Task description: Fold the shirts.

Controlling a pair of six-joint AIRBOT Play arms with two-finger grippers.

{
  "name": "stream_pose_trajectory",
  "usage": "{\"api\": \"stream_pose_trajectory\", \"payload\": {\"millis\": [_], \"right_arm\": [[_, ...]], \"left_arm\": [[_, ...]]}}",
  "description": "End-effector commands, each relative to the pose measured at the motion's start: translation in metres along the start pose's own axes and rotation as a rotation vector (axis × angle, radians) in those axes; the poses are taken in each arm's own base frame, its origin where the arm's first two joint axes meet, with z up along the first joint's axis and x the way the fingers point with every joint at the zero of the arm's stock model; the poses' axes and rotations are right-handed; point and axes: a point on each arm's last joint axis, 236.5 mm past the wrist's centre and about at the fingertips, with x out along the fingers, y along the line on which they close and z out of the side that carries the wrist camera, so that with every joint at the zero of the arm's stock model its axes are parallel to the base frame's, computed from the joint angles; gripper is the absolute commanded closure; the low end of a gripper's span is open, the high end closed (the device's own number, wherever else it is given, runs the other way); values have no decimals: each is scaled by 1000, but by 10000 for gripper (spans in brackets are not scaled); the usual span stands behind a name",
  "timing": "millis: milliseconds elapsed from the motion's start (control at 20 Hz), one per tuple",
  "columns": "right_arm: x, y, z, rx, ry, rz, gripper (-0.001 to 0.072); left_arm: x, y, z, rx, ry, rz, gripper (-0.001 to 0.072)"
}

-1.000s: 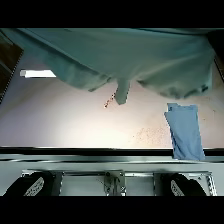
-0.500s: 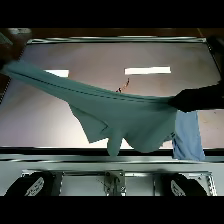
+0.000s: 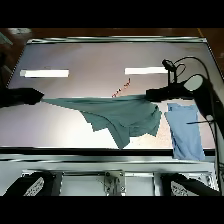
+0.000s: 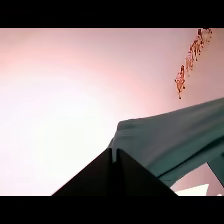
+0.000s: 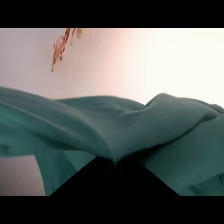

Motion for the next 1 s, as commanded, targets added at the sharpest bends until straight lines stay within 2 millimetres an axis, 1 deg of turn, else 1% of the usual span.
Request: {"api": "stream_pose_trajectory", "payload": {"millis": [0, 50, 100, 150, 200, 300, 350, 400, 450, 500, 550, 600, 650, 750, 850, 950], "right_arm": [[48, -23, 32, 208, -137, 14, 645], [55, -24, 30, 237, -128, 25, 555], [57, -25, 27, 243, -116, 28, 305], [52, -24, 21, 238, -80, 40, 89], [42, -23, 12, 218, -26, 57, 84], [8, -25, -16, 210, 113, 84, 85], [-13, -26, -36, 237, 197, 106, 87], [-30, -23, -55, 288, 277, 133, 88], [-42, -19, -79, 325, 354, 155, 88], [-45, -14, -104, 346, 408, 167, 87], [-40, -11, -125, 391, 429, 167, 87], [-31, -12, -145, 449, 430, 150, 86], [-19, -17, -164, 510, 418, 119, 86], [1, -31, -191, 632, 396, 58, 86], [14, -36, -201, 723, 368, 43, 86], [24, -34, -200, 739, 340, 37, 86]], "left_arm": [[46, 0, -22, -130, 50, -72, 670], [57, 2, -28, -154, 72, -81, 669], [65, 5, -32, -165, 95, -80, 669], [71, 7, -37, -173, 115, -80, 669], [75, 8, -39, -177, 127, -79, 670], [77, 9, -40, -179, 132, -78, 669], [77, 9, -40, -179, 128, -78, 669], [77, 9, -40, -179, 129, -78, 669], [77, 9, -40, -179, 128, -78, 669], [77, 9, -40, -179, 129, -78, 670], [77, 9, -40, -179, 129, -78, 669], [76, 9, -40, -179, 129, -78, 669], [77, 9, -40, -179, 129, -79, 669], [77, 9, -40, -180, 129, -79, 669], [76, 9, -40, -179, 128, -79, 669], [77, 9, -40, -180, 129, -79, 669]]}}
